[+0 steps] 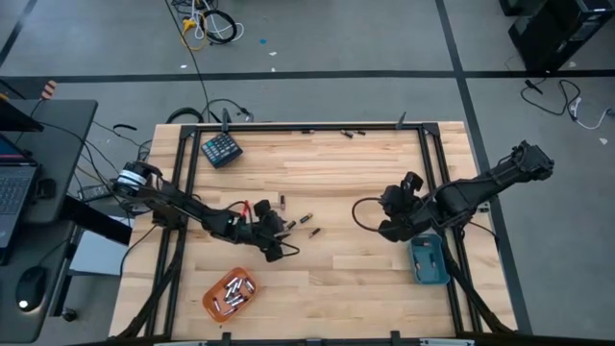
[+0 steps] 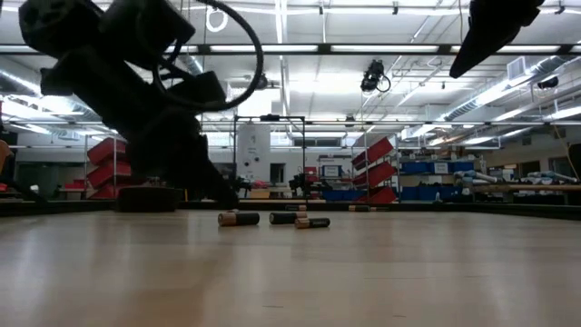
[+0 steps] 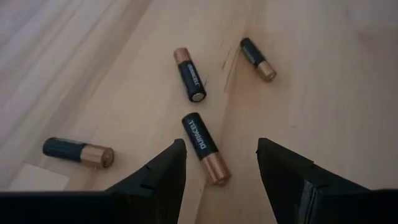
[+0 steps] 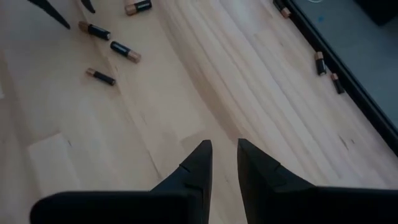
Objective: Sort batteries
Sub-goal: Put the black battery into the blue bin
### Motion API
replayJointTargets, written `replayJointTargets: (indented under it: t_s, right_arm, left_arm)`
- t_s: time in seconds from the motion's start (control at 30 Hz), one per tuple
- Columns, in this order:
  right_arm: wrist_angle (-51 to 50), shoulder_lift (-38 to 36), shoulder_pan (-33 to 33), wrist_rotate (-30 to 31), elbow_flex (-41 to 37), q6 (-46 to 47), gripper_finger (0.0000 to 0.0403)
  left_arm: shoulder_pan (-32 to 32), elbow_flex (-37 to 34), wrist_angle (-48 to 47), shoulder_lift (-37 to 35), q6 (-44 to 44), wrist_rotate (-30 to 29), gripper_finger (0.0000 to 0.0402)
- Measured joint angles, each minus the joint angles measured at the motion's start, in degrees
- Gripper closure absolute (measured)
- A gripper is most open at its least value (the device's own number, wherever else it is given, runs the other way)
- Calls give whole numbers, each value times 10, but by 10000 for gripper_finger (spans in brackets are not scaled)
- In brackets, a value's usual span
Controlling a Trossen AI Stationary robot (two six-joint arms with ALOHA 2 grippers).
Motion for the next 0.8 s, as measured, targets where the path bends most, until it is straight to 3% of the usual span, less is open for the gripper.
replayJointTargets:
  t_s: [0.4,0.53,0.7,0.8]
  right_arm:
    - [11,0,-5,3,0,-4,342]
    - [11,0,-5,3,0,-4,341]
    - [25,0,-5,4,0,-14,343]
    - [31,0,-5,4,0,-19,343]
  left_arm:
    - [1,3,47,88,-33,-12,223]
    - [0,3,45,89,-33,-15,276]
    - [0,3,41,88,-45,-25,377]
    - [0,1,61,82,-48,-27,385]
